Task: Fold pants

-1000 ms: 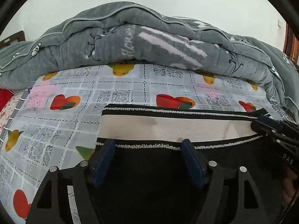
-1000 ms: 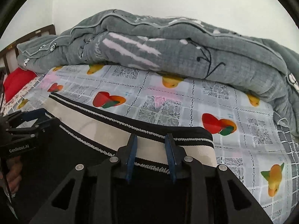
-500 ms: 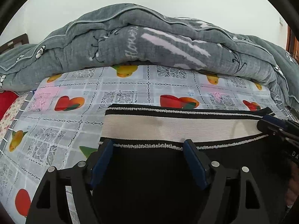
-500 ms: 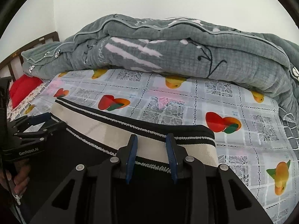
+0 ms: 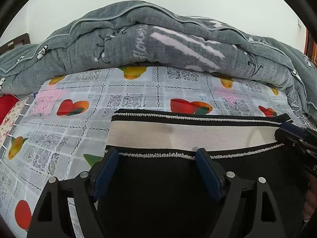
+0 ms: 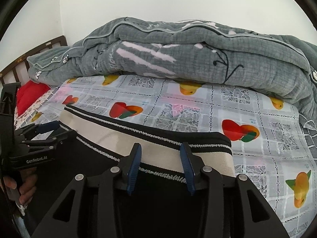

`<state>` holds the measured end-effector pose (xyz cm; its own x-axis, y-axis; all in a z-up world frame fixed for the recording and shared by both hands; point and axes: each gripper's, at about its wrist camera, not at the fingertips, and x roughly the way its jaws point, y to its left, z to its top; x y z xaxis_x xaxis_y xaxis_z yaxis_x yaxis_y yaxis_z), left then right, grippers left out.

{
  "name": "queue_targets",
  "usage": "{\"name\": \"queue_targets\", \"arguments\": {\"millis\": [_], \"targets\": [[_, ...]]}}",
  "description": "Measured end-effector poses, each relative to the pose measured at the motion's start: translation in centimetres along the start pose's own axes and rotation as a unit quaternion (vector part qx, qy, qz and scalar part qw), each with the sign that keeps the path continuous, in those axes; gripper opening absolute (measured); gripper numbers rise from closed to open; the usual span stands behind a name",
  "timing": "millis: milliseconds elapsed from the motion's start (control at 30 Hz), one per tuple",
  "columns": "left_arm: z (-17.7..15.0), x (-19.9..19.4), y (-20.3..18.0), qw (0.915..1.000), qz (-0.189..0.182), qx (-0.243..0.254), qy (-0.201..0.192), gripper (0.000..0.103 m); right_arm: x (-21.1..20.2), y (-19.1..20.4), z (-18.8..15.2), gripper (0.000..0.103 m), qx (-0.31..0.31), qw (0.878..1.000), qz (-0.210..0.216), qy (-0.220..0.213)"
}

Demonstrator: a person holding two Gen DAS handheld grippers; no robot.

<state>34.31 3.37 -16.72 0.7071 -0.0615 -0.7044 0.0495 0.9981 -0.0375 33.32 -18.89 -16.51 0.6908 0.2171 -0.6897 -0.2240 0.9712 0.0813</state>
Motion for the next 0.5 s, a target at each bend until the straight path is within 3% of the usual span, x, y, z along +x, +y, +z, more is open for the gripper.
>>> {"name": "queue_targets", "arguments": {"millis": [500], "targets": [[0.03,0.18,0.08,1.0000,-0.002,-0.002,0.003,0.082,-0.04,0.01,0.03,0.043,0.003,1.000,0.006,-0.001]]}}
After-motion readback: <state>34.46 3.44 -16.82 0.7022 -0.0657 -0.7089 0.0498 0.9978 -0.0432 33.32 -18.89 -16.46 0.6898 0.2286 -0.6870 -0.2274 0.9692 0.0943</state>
